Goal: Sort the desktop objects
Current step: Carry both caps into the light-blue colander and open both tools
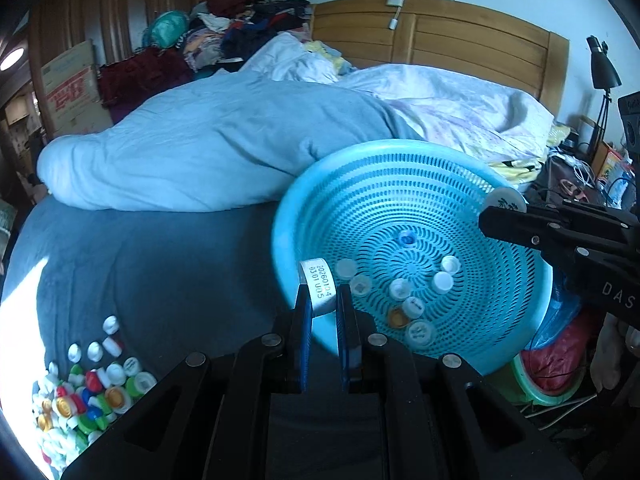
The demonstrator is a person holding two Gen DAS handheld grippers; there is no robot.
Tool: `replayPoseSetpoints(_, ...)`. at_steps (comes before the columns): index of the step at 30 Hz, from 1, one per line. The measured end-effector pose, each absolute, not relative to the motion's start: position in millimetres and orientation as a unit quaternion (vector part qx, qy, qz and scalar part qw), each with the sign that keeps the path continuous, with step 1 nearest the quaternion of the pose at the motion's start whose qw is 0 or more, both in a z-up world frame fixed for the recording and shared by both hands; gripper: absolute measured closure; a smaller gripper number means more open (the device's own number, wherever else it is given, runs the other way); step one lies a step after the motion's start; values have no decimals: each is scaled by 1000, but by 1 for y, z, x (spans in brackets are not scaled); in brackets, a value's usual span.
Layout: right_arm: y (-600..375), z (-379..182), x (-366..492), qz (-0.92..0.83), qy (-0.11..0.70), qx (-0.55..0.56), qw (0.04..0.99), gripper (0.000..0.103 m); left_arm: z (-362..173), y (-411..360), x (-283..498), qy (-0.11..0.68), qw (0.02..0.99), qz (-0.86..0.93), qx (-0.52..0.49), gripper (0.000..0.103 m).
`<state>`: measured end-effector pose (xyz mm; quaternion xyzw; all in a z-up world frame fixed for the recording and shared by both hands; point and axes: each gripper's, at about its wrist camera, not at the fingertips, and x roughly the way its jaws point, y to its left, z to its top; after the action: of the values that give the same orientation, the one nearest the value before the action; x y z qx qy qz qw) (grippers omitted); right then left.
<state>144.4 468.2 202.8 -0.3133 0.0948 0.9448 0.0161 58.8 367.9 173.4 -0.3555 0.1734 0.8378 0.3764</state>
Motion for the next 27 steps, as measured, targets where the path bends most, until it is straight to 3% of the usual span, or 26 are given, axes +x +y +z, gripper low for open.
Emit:
replayPoseSetpoints(10, 499, 184, 151, 935, 116, -332, 38, 89, 158, 432, 66, 199, 420, 797, -386, 94)
replayPoseSetpoints(27, 498, 166, 142, 930, 122, -346, 29, 89, 143, 435, 66, 195, 418, 792, -400, 94)
